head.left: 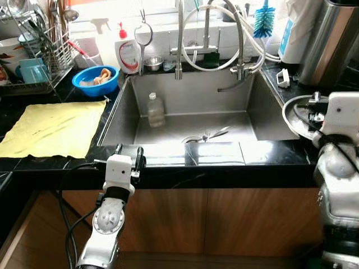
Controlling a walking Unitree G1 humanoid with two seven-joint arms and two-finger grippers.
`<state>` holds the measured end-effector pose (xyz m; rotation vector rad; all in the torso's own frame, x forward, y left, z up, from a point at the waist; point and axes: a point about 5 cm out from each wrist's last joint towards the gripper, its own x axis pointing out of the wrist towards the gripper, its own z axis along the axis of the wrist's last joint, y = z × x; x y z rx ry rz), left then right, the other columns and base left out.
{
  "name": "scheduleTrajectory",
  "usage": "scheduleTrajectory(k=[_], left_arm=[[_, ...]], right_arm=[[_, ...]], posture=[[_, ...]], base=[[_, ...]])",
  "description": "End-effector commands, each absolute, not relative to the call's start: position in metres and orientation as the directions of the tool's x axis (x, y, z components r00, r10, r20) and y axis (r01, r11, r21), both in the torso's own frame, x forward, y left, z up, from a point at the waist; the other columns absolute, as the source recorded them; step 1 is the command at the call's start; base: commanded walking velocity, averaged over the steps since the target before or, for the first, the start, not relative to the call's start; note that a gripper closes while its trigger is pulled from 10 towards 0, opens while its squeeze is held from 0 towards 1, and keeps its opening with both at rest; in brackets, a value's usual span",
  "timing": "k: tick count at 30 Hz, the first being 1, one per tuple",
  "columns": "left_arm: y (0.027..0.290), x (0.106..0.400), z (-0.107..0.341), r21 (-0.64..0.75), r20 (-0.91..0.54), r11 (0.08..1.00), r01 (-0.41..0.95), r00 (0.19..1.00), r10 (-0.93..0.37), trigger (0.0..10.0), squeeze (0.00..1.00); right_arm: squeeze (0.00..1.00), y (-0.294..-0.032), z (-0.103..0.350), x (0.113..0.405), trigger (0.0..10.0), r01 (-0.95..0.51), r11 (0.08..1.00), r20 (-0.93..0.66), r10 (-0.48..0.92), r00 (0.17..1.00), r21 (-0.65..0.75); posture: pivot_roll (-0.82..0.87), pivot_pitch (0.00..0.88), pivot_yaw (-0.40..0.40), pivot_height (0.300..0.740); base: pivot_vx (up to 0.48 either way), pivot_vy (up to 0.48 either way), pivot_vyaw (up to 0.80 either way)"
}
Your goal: Kitchen organization
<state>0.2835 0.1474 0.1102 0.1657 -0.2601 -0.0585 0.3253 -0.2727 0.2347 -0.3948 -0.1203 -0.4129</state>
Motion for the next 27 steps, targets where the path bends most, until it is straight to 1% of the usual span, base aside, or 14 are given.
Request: scheduleTrajectory(k=[1, 5, 7, 8, 9, 11, 12, 13, 14, 15, 18, 22, 27], left_arm=[[0.15, 0.283, 0.097, 0.192, 0.175, 0.98, 0.054, 0.981, -0.088, 10.0, 0.0], [0.15, 0.284, 0.097, 0.193, 0.175, 0.98, 0.057, 0.98, -0.091, 10.0, 0.0], [0.149, 0.284, 0.097, 0.193, 0.175, 0.98, 0.058, 0.98, -0.093, 10.0, 0.0], [0.149, 0.284, 0.097, 0.193, 0.174, 0.979, 0.061, 0.98, -0.096, 10.0, 0.0], [0.149, 0.284, 0.097, 0.193, 0.174, 0.979, 0.061, 0.98, -0.096, 10.0, 0.0], [0.149, 0.284, 0.097, 0.193, 0.172, 0.979, 0.064, 0.98, -0.098, 10.0, 0.0], [0.149, 0.284, 0.097, 0.193, 0.172, 0.979, 0.066, 0.98, -0.1, 10.0, 0.0], [0.148, 0.283, 0.097, 0.193, 0.171, 0.979, 0.068, 0.98, -0.102, 10.0, 0.0], [0.148, 0.283, 0.097, 0.193, 0.171, 0.979, 0.068, 0.98, -0.102, 10.0, 0.0], [0.148, 0.283, 0.096, 0.192, 0.17, 0.979, 0.069, 0.98, -0.103, 10.0, 0.0], [0.148, 0.283, 0.096, 0.191, 0.17, 0.979, 0.07, 0.98, -0.104, 10.0, 0.0], [0.148, 0.283, 0.096, 0.191, 0.17, 0.979, 0.074, 0.98, -0.107, 10.0, 0.0], [0.148, 0.282, 0.096, 0.192, 0.168, 0.979, 0.074, 0.98, -0.107, 10.0, 0.0]], right_arm=[[0.0, -0.272, 0.24, 0.336, 10.0, 0.362, 0.841, 0.144, -0.333, 0.932, -0.402], [0.0, -0.271, 0.242, 0.344, 10.0, 0.268, 0.851, 0.075, -0.263, 0.962, -0.451], [0.0, -0.272, 0.241, 0.346, 10.0, 0.251, 0.849, 0.057, -0.255, 0.965, -0.466], [1.0, -0.275, 0.241, 0.349, 10.0, 0.227, 0.844, 0.019, -0.25, 0.968, -0.486], [1.0, -0.275, 0.241, 0.349, 10.0, 0.227, 0.844, 0.019, -0.25, 0.968, -0.486], [1.0, -0.281, 0.24, 0.351, 10.0, 0.187, 0.832, -0.034, -0.24, 0.97, -0.522], [1.0, -0.281, 0.236, 0.352, 10.0, 0.133, 0.815, -0.08, -0.214, 0.973, -0.565], [0.2, -0.282, 0.236, 0.352, 10.0, 0.121, 0.805, -0.089, -0.211, 0.973, -0.58], [0.2, -0.282, 0.236, 0.352, 10.0, 0.121, 0.805, -0.089, -0.211, 0.973, -0.58], [0.0, -0.286, 0.238, 0.353, 10.0, 0.125, 0.798, -0.092, -0.22, 0.971, -0.589], [0.0, -0.293, 0.244, 0.354, 10.0, 0.144, 0.797, -0.091, -0.242, 0.966, -0.587], [0.0, -0.294, 0.243, 0.354, 10.0, 0.109, 0.799, -0.127, -0.226, 0.966, -0.591], [0.0, -0.3, 0.24, 0.353, 10.0, 0.129, 0.808, -0.148, -0.258, 0.955, -0.576]], posture=[[-0.16, 0.0, 0.098, 0.74], [-0.16, 0.0, 0.098, 0.74], [-0.16, 0.0, 0.096, 0.74], [-0.16, 0.0, 0.096, 0.74], [-0.16, 0.0, 0.096, 0.74], [-0.16, 0.0, 0.096, 0.74], [-0.16, 0.0, 0.096, 0.74], [-0.16, 0.0, 0.095, 0.74], [-0.16, 0.0, 0.095, 0.74], [-0.16, 0.0, 0.093, 0.74], [-0.16, 0.0, 0.093, 0.74], [-0.16, 0.0, 0.091, 0.74], [-0.16, 0.0, 0.089, 0.74]], base=[[0.0, 0.0, 0.0], [0.0, 0.0, 0.0], [0.0, 0.0, 0.0], [0.0, 0.0, 0.0], [0.0, 0.0, 0.0], [0.0, 0.0, 0.0], [0.0, 0.0, 0.0], [0.0, 0.0, 0.0], [0.0, 0.0, 0.0], [0.0, 0.0, 0.0], [0.0, 0.0, 0.0], [0.0, 0.0, 0.0], [0.0, 0.0, 0.0]])
